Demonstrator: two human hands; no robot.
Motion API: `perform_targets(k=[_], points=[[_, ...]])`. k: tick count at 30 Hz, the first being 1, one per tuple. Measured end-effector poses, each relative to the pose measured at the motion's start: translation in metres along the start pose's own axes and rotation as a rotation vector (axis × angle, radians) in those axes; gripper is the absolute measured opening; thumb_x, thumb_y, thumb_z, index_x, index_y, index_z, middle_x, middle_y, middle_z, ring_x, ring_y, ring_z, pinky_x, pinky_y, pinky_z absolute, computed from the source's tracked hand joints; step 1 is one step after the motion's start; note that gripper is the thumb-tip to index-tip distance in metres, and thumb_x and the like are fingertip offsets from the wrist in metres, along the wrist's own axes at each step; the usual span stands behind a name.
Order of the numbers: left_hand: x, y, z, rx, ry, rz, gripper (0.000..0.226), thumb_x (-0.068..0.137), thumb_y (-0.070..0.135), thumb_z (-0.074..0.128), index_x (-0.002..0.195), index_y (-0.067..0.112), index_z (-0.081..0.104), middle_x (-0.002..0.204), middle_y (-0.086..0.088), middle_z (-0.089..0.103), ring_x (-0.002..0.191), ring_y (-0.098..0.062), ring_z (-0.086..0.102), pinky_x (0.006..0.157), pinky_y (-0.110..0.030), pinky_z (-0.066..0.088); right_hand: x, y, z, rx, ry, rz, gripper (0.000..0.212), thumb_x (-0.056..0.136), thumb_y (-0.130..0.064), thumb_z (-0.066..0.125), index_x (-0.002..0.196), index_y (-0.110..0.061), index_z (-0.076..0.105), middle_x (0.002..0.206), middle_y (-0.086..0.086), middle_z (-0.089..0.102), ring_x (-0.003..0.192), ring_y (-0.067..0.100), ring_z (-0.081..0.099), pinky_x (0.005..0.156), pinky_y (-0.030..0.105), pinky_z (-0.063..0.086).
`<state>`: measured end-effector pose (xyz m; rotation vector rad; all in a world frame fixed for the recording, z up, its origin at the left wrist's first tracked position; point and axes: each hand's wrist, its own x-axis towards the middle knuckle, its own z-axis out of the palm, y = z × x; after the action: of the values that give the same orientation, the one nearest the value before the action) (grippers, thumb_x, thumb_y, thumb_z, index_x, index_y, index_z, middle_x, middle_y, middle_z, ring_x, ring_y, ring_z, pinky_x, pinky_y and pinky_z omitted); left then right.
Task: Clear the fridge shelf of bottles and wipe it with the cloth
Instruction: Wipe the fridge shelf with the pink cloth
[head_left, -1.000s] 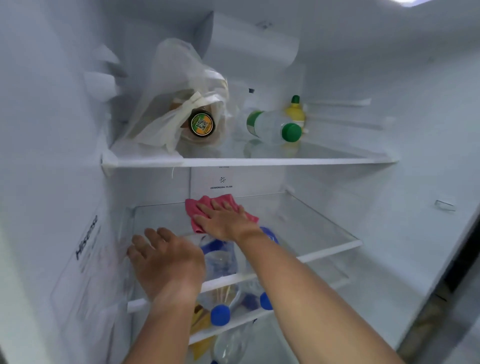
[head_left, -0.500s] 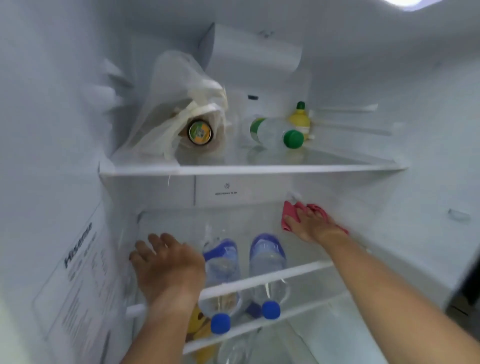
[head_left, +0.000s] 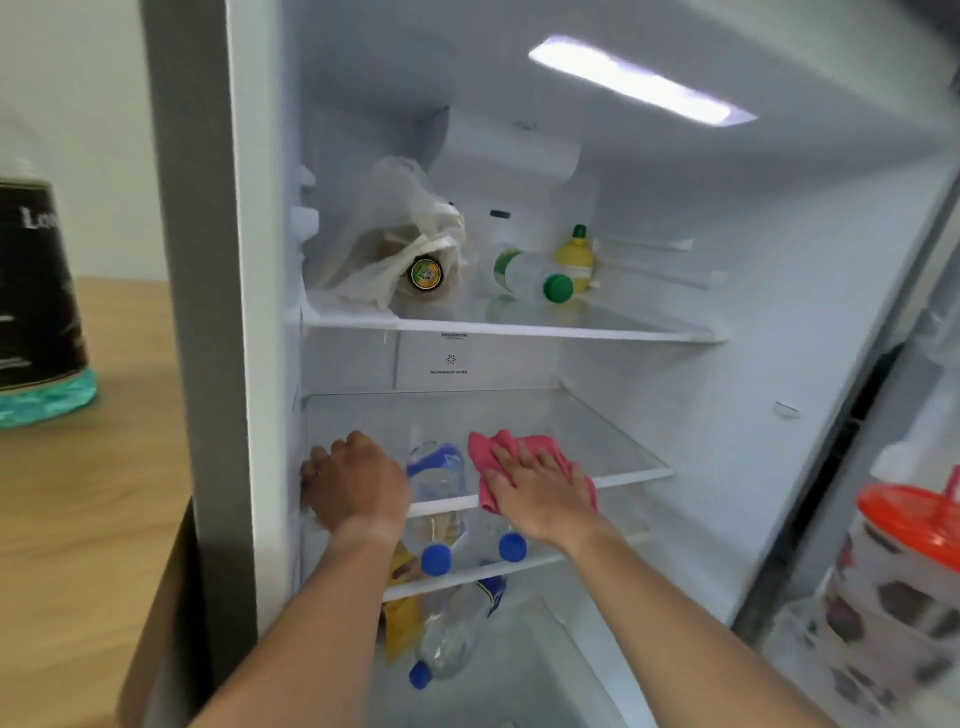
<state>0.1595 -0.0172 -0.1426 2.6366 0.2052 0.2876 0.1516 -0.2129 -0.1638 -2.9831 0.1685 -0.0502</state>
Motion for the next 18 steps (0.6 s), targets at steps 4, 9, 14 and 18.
perform_targets(k=[4, 9, 14, 18], points=[[-0.009, -0.005, -0.009, -0.185, 0.056, -0.042, 0.029, 0.093, 0.008, 0.047, 0.117, -0.001, 0.061, 0.122, -0.022, 0.064, 0.116, -0.040, 0.060, 0.095, -0.044, 0.049, -0.016, -0.064, 0.012, 0.044, 0.022, -0.248, 0.057, 0.099, -0.049, 0.014, 0.156, -0.043, 0.019, 0.166, -0.020, 0.004, 0.154, 0.020, 0.004, 0.118, 0.058, 0.000], [-0.019, -0.008, -0.014, -0.312, 0.057, -0.054, 0.034, 0.096, 0.005, 0.044, 0.127, 0.000, 0.056, 0.124, -0.024, 0.063, 0.115, -0.041, 0.060, 0.091, -0.042, 0.049, -0.045, -0.080, 0.010, 0.180, 0.078, -0.451, 0.050, 0.103, -0.047, 0.017, 0.152, -0.046, 0.027, 0.162, -0.028, 0.016, 0.153, 0.013, 0.012, 0.121, 0.047, 0.003], [-0.019, -0.013, 0.000, 0.062, -0.060, 0.067, 0.051, 0.099, 0.030, 0.028, 0.136, 0.003, 0.050, 0.141, -0.018, 0.049, 0.133, -0.033, 0.042, 0.113, -0.043, 0.030, -0.044, -0.023, 0.000, 0.122, 0.135, -0.438, 0.047, 0.106, -0.041, 0.019, 0.149, -0.049, 0.035, 0.159, -0.030, 0.023, 0.149, 0.000, 0.016, 0.121, 0.038, 0.013], [-0.020, -0.019, 0.015, 0.261, -0.028, 0.155, 0.063, 0.097, 0.040, 0.017, 0.143, 0.005, 0.042, 0.147, -0.016, 0.042, 0.136, -0.033, 0.037, 0.114, -0.045, 0.028, -0.023, 0.052, -0.010, -0.024, 0.185, -0.243, 0.047, 0.108, -0.033, 0.022, 0.152, -0.046, 0.032, 0.162, -0.016, 0.028, 0.149, 0.011, 0.024, 0.121, 0.036, 0.016]])
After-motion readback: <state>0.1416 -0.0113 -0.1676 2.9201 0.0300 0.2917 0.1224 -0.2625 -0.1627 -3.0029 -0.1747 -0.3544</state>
